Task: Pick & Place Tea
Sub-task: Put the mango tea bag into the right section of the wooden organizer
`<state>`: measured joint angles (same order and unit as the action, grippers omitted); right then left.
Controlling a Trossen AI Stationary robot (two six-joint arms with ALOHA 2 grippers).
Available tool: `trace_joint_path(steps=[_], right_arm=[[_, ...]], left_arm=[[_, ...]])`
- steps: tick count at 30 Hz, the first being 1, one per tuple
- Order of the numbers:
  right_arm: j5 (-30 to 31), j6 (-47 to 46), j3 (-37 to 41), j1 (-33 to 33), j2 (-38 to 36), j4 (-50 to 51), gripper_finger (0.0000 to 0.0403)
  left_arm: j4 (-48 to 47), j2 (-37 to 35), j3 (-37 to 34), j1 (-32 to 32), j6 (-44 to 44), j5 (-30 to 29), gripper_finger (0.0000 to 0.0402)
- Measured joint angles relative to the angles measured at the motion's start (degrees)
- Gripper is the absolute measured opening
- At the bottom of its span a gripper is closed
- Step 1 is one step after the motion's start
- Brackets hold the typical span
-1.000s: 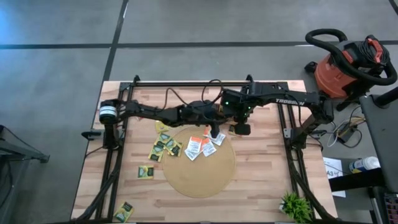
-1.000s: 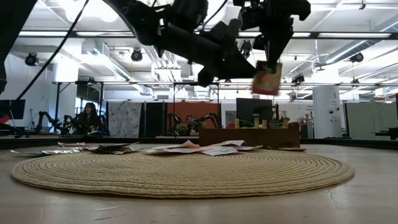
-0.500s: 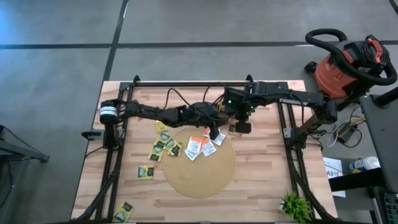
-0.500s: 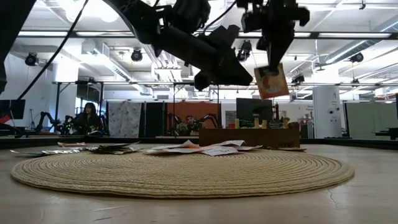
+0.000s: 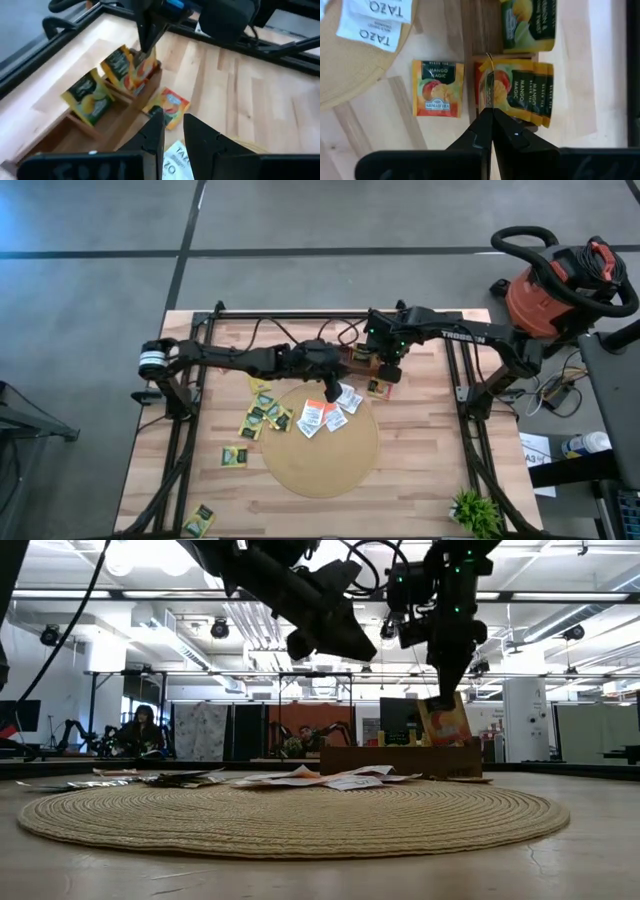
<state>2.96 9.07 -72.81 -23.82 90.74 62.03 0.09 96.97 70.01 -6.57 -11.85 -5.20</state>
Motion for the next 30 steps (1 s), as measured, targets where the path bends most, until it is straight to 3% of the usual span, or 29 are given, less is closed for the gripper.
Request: trace_joint_path(steps=[30], right_arm=[[-4.82, 2.68, 7.59, -4.76, -0.38, -10.11, 0.0008]], left_arm=[[-0.14, -0.38, -0.02, -0.11, 1.04, -2.70, 0.0067]])
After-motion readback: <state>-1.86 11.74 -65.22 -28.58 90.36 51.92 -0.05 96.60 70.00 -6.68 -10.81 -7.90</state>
